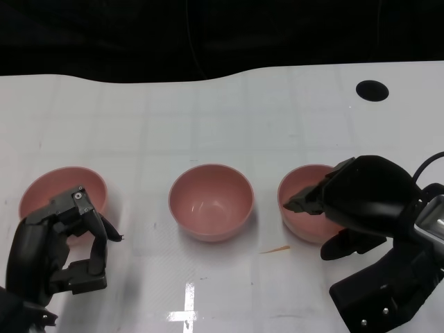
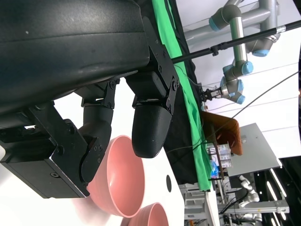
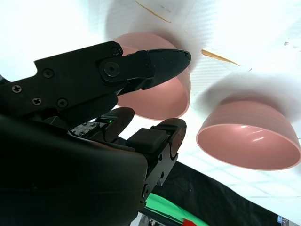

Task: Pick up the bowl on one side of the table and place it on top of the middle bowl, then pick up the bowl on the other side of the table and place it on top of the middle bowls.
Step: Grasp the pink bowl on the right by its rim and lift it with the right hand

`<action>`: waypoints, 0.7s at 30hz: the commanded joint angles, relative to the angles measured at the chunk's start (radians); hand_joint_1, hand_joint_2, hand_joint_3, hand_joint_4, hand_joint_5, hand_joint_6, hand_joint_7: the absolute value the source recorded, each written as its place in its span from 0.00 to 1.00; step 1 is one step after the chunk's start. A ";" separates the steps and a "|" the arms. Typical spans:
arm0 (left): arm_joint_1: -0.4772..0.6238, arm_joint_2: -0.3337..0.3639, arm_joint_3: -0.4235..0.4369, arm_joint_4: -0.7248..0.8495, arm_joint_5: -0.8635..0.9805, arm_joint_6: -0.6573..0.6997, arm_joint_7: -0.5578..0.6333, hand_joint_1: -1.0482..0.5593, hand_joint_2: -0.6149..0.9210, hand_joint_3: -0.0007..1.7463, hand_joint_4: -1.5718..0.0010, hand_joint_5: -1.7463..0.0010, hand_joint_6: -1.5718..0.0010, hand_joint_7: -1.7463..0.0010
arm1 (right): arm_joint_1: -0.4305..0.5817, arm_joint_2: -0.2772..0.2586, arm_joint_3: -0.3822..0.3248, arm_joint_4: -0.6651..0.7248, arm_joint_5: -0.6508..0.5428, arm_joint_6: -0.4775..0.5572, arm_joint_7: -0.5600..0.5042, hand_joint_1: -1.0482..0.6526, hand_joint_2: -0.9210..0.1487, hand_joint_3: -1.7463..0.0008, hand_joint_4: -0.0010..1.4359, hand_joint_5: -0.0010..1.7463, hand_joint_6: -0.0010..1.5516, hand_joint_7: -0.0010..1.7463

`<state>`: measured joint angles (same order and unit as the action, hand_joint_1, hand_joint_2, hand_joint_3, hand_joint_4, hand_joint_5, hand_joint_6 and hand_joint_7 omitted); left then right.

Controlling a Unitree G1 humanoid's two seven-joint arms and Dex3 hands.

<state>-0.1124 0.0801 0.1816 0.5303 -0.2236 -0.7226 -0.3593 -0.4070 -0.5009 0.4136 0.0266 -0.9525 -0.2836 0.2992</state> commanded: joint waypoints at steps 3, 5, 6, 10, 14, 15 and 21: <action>0.000 0.008 0.004 -0.008 -0.009 -0.004 -0.001 0.71 0.71 0.87 0.35 0.00 0.47 0.00 | -0.031 0.000 0.015 0.025 0.011 -0.005 -0.006 0.08 0.00 0.93 0.46 0.05 0.37 0.02; 0.003 0.010 0.004 -0.012 -0.004 0.001 0.004 0.71 0.71 0.86 0.35 0.00 0.47 0.00 | -0.038 0.003 0.023 0.036 0.007 -0.007 -0.013 0.08 0.00 0.93 0.46 0.05 0.37 0.02; 0.004 0.011 0.003 -0.015 0.000 0.005 0.007 0.72 0.71 0.86 0.36 0.00 0.47 0.00 | -0.043 0.005 0.028 0.043 0.004 -0.008 -0.017 0.08 0.00 0.93 0.46 0.05 0.37 0.02; 0.009 0.012 0.004 -0.030 -0.025 0.043 -0.011 0.72 0.72 0.86 0.38 0.00 0.48 0.00 | -0.064 0.019 0.042 0.086 0.008 -0.020 -0.040 0.09 0.00 0.93 0.46 0.05 0.38 0.02; 0.005 0.008 0.006 -0.016 -0.012 0.006 -0.005 0.72 0.72 0.88 0.37 0.00 0.49 0.00 | -0.076 0.029 0.053 0.121 0.006 -0.031 -0.072 0.10 0.00 0.94 0.48 0.06 0.40 0.03; 0.005 0.008 0.006 -0.014 -0.010 0.001 -0.005 0.72 0.72 0.88 0.36 0.00 0.49 0.00 | -0.077 0.029 0.055 0.125 0.006 -0.032 -0.077 0.10 0.00 0.94 0.48 0.06 0.40 0.03; -0.004 0.015 0.005 0.004 -0.011 -0.016 -0.012 0.72 0.72 0.89 0.37 0.00 0.48 0.00 | -0.089 0.033 0.064 0.139 0.009 -0.029 -0.084 0.11 0.00 0.94 0.49 0.07 0.41 0.02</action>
<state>-0.1119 0.0772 0.1816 0.5243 -0.2328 -0.7229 -0.3636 -0.4759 -0.4668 0.4776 0.1673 -0.9524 -0.3125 0.2158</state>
